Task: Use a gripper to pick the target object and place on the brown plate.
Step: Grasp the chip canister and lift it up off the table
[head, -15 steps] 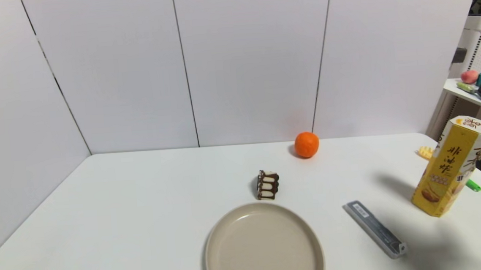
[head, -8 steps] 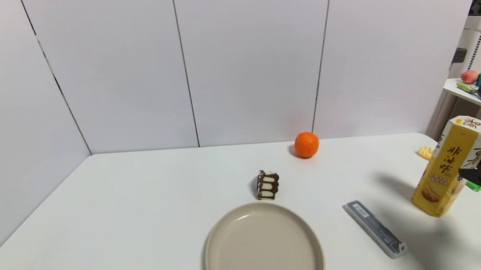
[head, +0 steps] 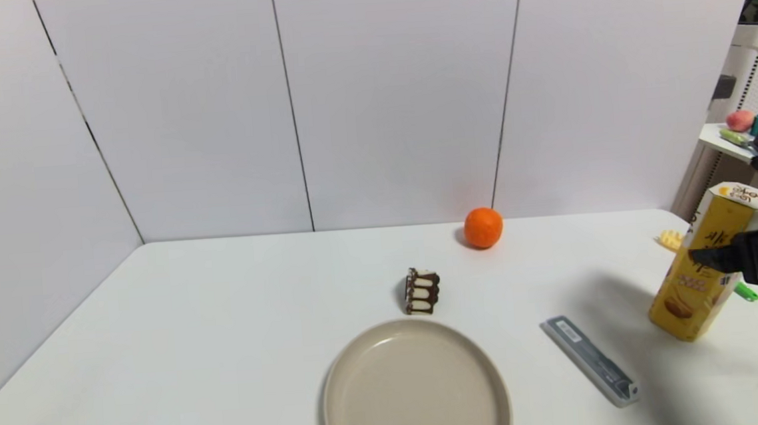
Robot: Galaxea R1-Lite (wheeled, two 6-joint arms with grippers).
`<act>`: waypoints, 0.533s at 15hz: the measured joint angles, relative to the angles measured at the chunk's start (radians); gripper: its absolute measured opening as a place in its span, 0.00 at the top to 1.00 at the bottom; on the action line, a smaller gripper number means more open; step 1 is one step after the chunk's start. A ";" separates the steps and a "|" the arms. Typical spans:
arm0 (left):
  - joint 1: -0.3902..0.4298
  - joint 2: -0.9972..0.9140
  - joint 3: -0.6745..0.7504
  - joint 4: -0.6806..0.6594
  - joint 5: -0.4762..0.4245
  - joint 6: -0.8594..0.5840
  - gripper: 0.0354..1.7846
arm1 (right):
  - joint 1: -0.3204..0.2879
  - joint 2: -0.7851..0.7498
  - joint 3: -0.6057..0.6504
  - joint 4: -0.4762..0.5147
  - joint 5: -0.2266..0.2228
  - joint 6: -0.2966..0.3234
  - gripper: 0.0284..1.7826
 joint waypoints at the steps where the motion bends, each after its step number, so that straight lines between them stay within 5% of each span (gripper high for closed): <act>1: 0.000 0.000 0.000 0.000 0.000 0.000 0.06 | -0.003 0.023 -0.011 -0.004 0.000 -0.007 0.05; 8: 0.000 0.000 0.000 0.000 0.000 0.000 0.06 | -0.020 0.133 -0.047 -0.063 0.027 -0.032 0.05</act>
